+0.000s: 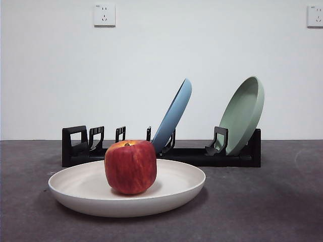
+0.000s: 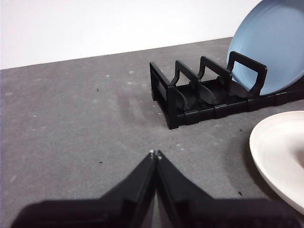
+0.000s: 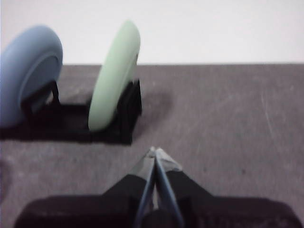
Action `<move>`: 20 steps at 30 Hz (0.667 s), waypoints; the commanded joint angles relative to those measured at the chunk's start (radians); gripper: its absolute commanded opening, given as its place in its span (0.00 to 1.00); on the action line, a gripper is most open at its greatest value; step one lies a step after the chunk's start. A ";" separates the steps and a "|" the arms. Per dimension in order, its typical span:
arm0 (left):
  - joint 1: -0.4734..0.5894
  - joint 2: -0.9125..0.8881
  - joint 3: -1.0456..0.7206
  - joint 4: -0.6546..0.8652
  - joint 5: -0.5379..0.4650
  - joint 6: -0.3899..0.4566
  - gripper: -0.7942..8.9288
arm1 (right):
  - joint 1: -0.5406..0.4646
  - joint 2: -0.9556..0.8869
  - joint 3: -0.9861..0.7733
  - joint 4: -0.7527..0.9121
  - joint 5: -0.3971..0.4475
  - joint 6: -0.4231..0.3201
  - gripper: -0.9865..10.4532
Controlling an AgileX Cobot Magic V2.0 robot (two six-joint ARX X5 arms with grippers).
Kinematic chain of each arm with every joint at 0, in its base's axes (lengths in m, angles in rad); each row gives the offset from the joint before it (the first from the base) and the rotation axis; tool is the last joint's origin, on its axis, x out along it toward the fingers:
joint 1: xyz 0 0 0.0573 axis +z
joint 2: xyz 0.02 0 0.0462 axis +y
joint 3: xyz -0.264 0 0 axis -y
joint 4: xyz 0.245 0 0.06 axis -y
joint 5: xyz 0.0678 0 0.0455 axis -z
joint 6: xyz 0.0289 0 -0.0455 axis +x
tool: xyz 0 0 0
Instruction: Take the yellow plate from the plate rack,put the plate on the table,take the apple from the table,put the apple in the plate
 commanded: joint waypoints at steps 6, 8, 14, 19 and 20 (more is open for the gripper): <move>0.002 -0.003 -0.014 0.003 0.003 -0.009 0.08 | -0.002 -0.003 -0.013 -0.063 0.001 0.017 0.09; 0.002 -0.003 -0.014 0.003 0.002 -0.009 0.08 | -0.002 0.007 -0.013 -0.060 -0.002 0.029 0.09; 0.002 -0.003 -0.014 0.003 0.003 -0.009 0.08 | -0.002 0.029 -0.013 -0.058 0.005 0.081 0.09; 0.002 -0.003 -0.014 0.003 0.002 -0.009 0.08 | -0.002 0.029 -0.013 -0.058 0.005 0.081 0.09; 0.002 -0.003 -0.014 0.003 0.002 -0.009 0.08 | -0.002 0.029 -0.013 -0.058 0.005 0.081 0.09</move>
